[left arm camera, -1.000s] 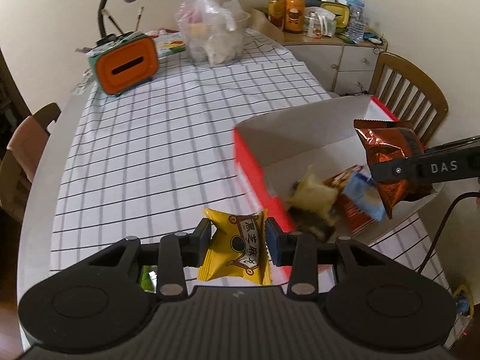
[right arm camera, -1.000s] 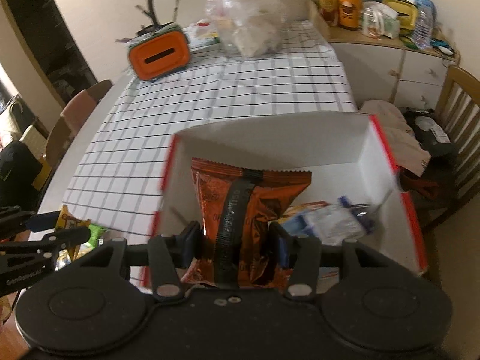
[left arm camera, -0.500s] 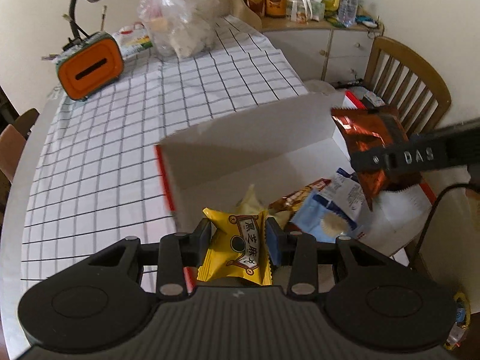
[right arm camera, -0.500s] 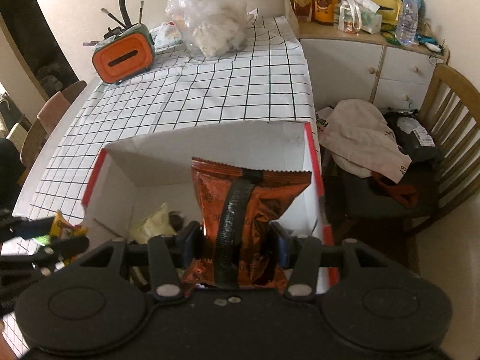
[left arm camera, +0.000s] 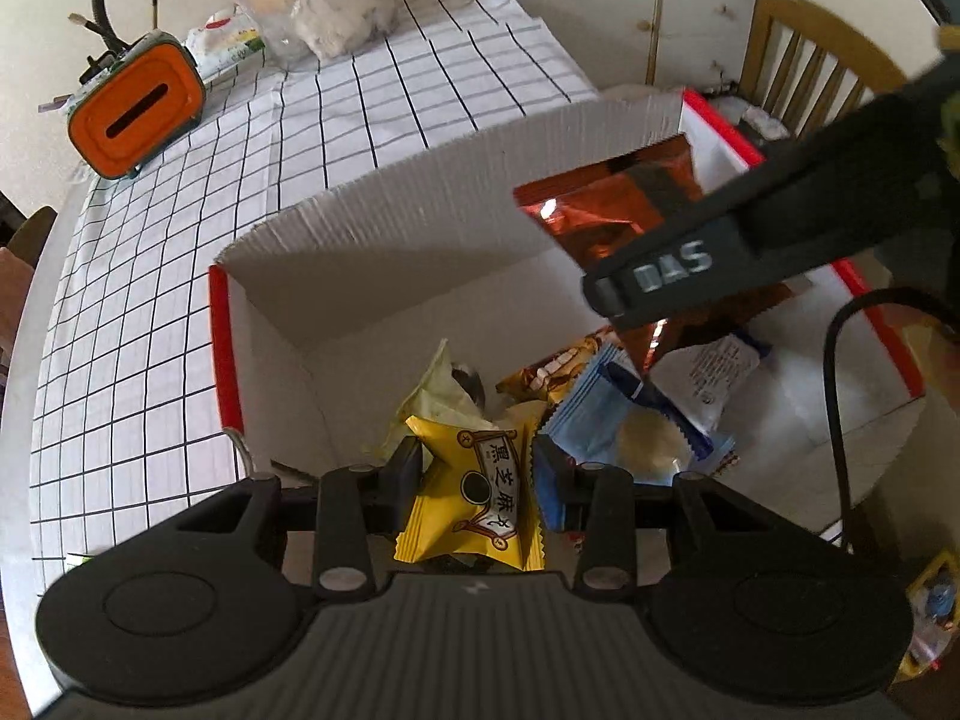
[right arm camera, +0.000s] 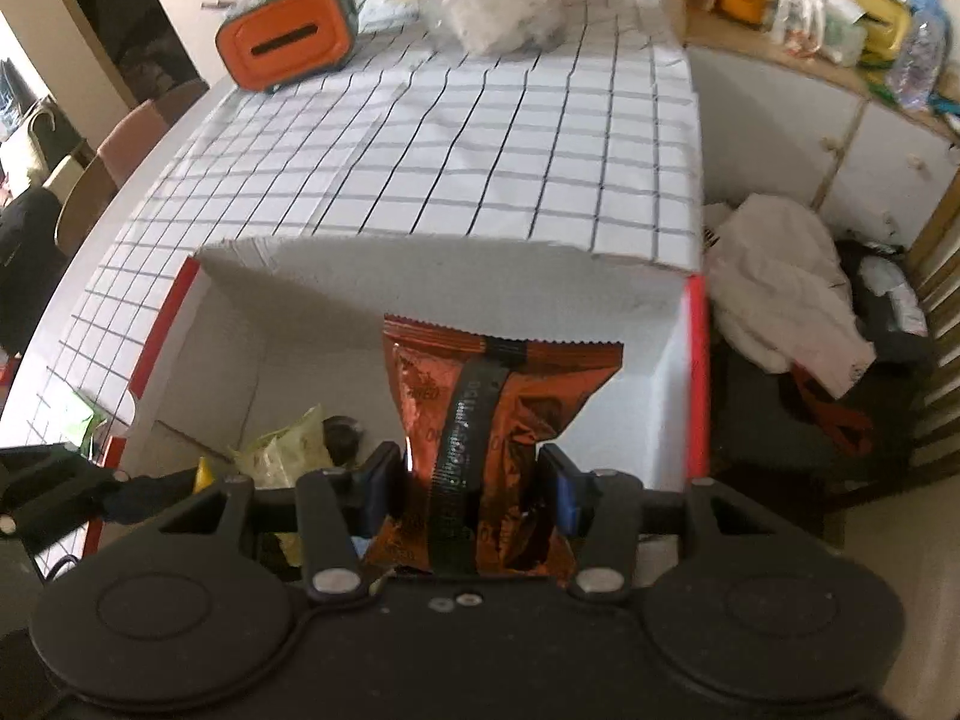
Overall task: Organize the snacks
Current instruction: 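Carry the chip bag and yellow cookie packet with both tools over the box, then open both tools to drop the chip bag and cookie packet into the box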
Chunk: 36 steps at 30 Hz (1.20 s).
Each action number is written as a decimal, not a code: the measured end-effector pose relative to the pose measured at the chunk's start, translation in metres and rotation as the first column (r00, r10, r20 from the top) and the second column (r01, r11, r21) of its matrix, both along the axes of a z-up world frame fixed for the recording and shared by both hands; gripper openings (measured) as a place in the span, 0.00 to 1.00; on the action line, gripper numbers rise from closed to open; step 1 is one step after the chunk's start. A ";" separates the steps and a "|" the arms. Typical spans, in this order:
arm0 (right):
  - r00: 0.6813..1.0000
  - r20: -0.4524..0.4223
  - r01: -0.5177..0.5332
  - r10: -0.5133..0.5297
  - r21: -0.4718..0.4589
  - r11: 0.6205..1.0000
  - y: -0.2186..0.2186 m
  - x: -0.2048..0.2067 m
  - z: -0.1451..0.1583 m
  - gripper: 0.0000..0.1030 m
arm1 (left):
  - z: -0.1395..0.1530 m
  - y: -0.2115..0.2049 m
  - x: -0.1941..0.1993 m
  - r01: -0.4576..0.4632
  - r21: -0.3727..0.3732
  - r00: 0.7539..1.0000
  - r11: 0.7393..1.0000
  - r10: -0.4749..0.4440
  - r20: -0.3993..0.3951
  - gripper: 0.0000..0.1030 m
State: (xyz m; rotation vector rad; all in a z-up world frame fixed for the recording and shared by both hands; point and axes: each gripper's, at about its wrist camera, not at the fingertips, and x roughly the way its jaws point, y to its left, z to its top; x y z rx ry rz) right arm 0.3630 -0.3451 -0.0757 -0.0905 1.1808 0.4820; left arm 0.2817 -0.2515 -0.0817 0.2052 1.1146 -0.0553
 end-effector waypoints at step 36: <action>1.000 0.002 0.014 -0.014 0.026 1.000 -0.006 -0.024 0.017 0.66 | 0.025 0.018 -0.023 0.001 -0.087 0.999 0.996 0.003 0.049 0.69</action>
